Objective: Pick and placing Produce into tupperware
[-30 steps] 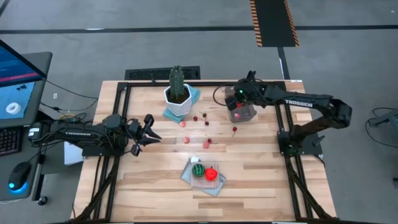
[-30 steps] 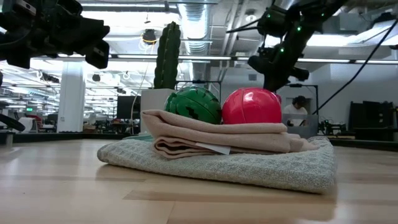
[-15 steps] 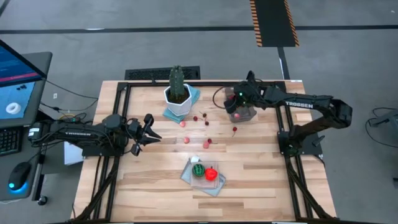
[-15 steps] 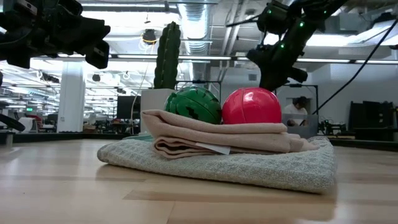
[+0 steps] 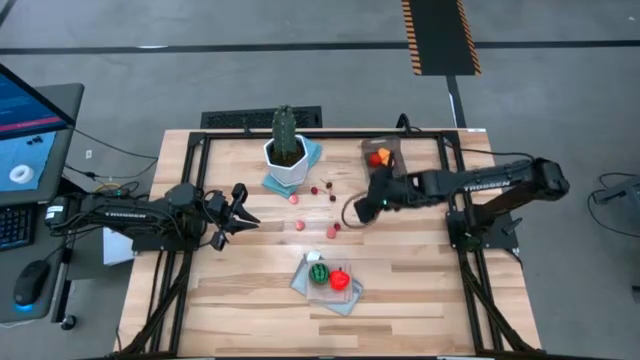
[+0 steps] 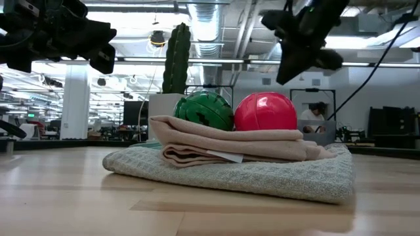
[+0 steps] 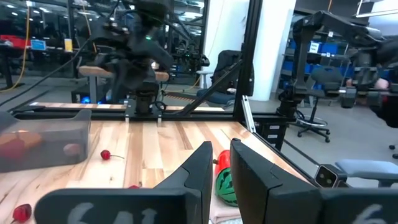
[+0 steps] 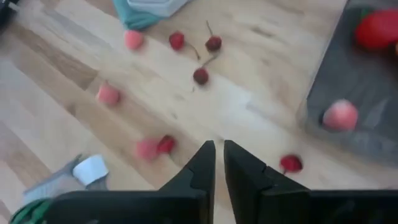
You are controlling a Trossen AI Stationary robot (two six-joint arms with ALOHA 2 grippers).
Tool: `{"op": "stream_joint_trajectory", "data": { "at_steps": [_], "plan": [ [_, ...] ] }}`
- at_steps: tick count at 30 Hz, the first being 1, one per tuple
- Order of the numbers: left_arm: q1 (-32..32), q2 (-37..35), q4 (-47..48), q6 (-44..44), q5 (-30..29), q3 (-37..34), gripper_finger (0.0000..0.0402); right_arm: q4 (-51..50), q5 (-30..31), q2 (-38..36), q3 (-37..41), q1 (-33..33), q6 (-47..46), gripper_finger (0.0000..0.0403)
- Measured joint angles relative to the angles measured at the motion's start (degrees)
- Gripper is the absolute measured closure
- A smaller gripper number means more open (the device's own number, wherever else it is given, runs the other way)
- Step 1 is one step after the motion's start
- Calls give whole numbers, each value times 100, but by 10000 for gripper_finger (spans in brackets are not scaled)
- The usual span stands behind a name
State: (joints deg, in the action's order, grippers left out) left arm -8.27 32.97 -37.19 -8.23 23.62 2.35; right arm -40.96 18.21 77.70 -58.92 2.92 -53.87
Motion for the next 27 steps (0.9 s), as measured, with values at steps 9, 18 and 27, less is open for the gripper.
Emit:
{"op": "stream_joint_trajectory", "data": {
  "at_steps": [9, 18, 27],
  "plan": [
    [0, 0, 0, -216, -269, 0, 357, -1147, 544, 533, 23, 1098, -2205, 350],
    [0, -2, -138, -341, -295, 0, 357, -925, 133, 1655, -43, 1022, -2999, 212],
    [4, 2, -239, -163, -200, 0, 357, -439, 133, 2445, -244, 837, -3167, 149]
  ]
}}
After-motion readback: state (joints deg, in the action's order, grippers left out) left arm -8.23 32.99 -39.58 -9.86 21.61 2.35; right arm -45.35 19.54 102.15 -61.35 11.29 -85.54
